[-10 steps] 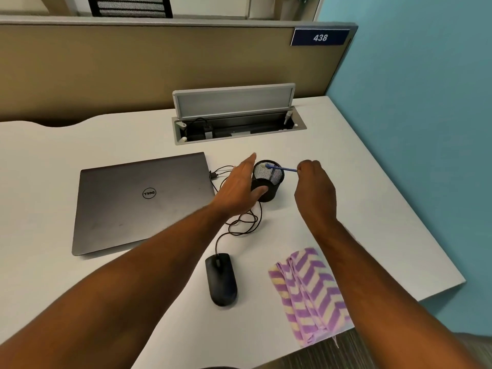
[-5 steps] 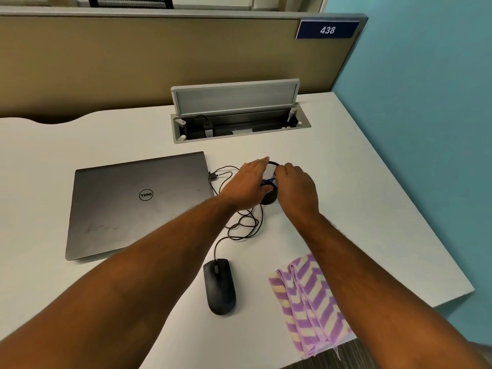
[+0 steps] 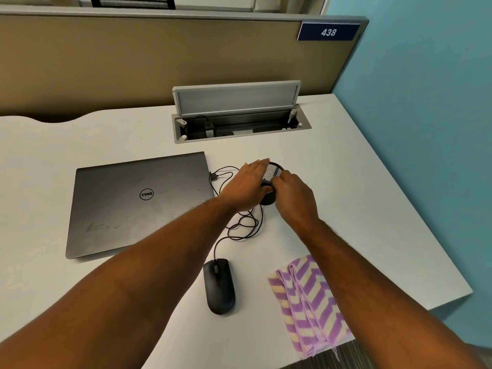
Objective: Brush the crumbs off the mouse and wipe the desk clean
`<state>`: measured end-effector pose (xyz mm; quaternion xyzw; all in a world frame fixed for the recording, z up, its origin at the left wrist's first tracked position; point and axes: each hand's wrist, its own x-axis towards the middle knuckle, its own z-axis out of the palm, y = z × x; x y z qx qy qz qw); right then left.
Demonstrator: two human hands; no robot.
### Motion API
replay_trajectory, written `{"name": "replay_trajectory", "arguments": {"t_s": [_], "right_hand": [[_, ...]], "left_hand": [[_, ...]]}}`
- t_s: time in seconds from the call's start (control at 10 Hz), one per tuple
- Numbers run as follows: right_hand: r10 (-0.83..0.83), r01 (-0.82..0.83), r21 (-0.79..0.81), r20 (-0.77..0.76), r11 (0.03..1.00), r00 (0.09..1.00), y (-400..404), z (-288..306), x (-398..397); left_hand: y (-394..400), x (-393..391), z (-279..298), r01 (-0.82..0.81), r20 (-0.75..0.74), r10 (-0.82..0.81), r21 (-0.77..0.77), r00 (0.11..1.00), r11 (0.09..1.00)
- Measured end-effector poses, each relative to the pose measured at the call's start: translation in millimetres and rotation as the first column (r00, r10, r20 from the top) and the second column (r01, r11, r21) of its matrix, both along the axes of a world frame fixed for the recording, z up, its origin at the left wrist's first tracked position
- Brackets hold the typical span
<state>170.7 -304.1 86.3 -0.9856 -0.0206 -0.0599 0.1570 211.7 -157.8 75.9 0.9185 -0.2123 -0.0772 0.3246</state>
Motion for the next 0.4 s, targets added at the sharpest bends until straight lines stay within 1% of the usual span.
{"name": "replay_trajectory", "arguments": {"t_s": [0.1, 0.2, 0.3, 0.4], "right_hand": [[-0.086, 0.093, 0.118, -0.066, 0.989, 0.994, -1, -7, 3], [-0.054, 0.054, -0.009, -0.033, 0.999, 0.998, -4, -10, 2], [0.050, -0.035, -0.184, 0.077, 0.982, 0.996, 2, -6, 0], [0.090, -0.065, -0.217, 0.107, 0.974, 0.990, 20, 4, -2]], "left_hand": [[0, 0, 0, 0.000, 0.007, 0.000, 0.023, 1.000, 1.000], [5, -3, 4, 0.007, 0.018, -0.008, 0.049, 1.000, 0.999], [17, -4, 0, -0.018, 0.034, 0.016, 0.079, 0.999, 0.997], [36, -10, 0, -0.098, 0.174, 0.061, 0.215, 0.983, 0.972]]}}
